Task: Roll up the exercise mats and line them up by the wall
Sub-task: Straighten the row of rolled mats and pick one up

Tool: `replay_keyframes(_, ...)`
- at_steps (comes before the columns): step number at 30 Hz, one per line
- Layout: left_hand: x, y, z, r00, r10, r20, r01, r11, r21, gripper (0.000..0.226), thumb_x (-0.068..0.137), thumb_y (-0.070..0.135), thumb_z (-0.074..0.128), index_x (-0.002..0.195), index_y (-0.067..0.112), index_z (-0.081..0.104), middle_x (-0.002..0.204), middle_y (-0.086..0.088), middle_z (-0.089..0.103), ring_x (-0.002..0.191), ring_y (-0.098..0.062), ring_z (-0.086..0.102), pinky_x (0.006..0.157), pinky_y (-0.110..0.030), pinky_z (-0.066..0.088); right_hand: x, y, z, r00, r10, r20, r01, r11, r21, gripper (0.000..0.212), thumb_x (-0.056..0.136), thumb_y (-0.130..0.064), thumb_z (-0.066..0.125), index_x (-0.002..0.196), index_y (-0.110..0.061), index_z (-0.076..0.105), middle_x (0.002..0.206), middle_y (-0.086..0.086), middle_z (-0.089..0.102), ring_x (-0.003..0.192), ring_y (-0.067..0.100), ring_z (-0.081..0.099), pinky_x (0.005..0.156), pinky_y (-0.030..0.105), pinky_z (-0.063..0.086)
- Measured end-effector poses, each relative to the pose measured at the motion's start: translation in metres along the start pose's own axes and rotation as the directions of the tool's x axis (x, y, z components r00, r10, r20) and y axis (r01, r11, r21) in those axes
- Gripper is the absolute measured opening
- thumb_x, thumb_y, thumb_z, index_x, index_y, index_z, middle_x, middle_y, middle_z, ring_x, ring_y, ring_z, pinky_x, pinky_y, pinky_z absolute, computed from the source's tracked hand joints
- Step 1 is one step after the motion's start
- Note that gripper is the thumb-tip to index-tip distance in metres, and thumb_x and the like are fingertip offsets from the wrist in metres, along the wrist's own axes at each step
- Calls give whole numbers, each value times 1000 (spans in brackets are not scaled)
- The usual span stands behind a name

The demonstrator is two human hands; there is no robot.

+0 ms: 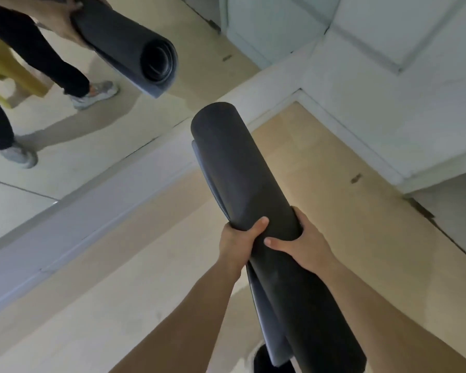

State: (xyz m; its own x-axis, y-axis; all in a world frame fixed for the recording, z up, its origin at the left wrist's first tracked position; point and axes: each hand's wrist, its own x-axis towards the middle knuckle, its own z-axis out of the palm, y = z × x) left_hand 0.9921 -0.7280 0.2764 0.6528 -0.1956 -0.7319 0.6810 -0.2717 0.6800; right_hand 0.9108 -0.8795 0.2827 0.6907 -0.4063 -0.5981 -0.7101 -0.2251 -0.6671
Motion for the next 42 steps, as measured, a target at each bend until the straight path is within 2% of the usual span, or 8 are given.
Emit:
replay_keyframes(6, 99, 33, 152, 999, -32, 8, 32, 999, -27, 100, 48, 70, 88, 128, 17, 59, 118, 4, 71, 105, -19, 69, 91, -42, 61, 125, 43, -127, 999, 30, -29, -31, 998, -55, 120, 50, -74, 85, 153, -44, 32, 139, -16, 58, 122, 14, 59, 105, 45, 51)
replay_keyframes(10, 175, 53, 225, 999, -37, 17, 37, 999, -16, 84, 67, 58, 90, 131, 15, 57, 121, 3, 68, 106, -17, 67, 91, -34, 58, 213, 63, -180, 999, 41, -32, -42, 998, -36, 115, 54, -66, 90, 152, -45, 35, 133, -20, 58, 120, 13, 60, 105, 44, 51)
replay_keyframes(16, 308, 62, 319, 1000, -24, -6, 23, 998, -53, 79, 71, 53, 89, 134, 19, 57, 123, 6, 68, 110, -15, 66, 95, -35, 57, 364, 101, -233, 1000, 17, -24, -19, 998, -59, 107, 66, -51, 93, 154, -41, 33, 124, -20, 54, 111, 9, 54, 93, 31, 46)
replay_keyframes(22, 443, 31, 409, 999, -6, -36, 3, 998, -62, 88, 66, 59, 90, 138, 19, 56, 127, 6, 67, 115, -17, 66, 100, -40, 56, 513, 178, -264, 1000, -15, -6, 14, 996, -85, 111, 60, -55, 93, 153, -42, 33, 134, -15, 57, 120, 15, 57, 104, 44, 50)
replay_keyframes(27, 544, 1, 476, 997, -20, -71, 13, 996, -93, 74, 73, 49, 90, 133, 15, 62, 124, 2, 71, 111, -17, 68, 100, -38, 56, 620, 238, -283, 996, -90, 0, 89, 990, -110, 101, 62, -52, 93, 147, -41, 40, 136, -16, 55, 117, 8, 54, 102, 39, 49)
replay_keyframes(33, 598, -17, 516, 994, -24, -111, -2, 975, -222, 54, 78, 37, 89, 121, 13, 67, 110, 5, 75, 99, -11, 72, 84, -24, 60, 669, 270, -291, 990, -136, -34, 124, 964, -236, 112, 69, -63, 83, 159, -43, 20, 156, -11, 44, 139, 16, 46, 112, 42, 44)
replay_keyframes(37, 604, -3, 535, 985, -7, -171, -26, 981, -193, 72, 63, 56, 90, 120, 16, 69, 110, 4, 76, 102, -15, 72, 93, -36, 59, 678, 256, -302, 983, -179, -35, 147, 891, -430, 109, 79, -64, 70, 164, -34, 9, 163, 1, 34, 147, 27, 37, 116, 50, 39)
replay_keyframes(42, 595, 11, 560, 984, -70, -166, 34, 976, -213, 54, 86, 46, 81, 123, 11, 63, 116, 1, 70, 107, -21, 67, 97, -37, 56, 679, 234, -326, 976, -217, 13, 188, 811, -555, 94, 89, -50, 67, 164, -34, 12, 164, 3, 32, 146, 29, 37, 115, 48, 39)
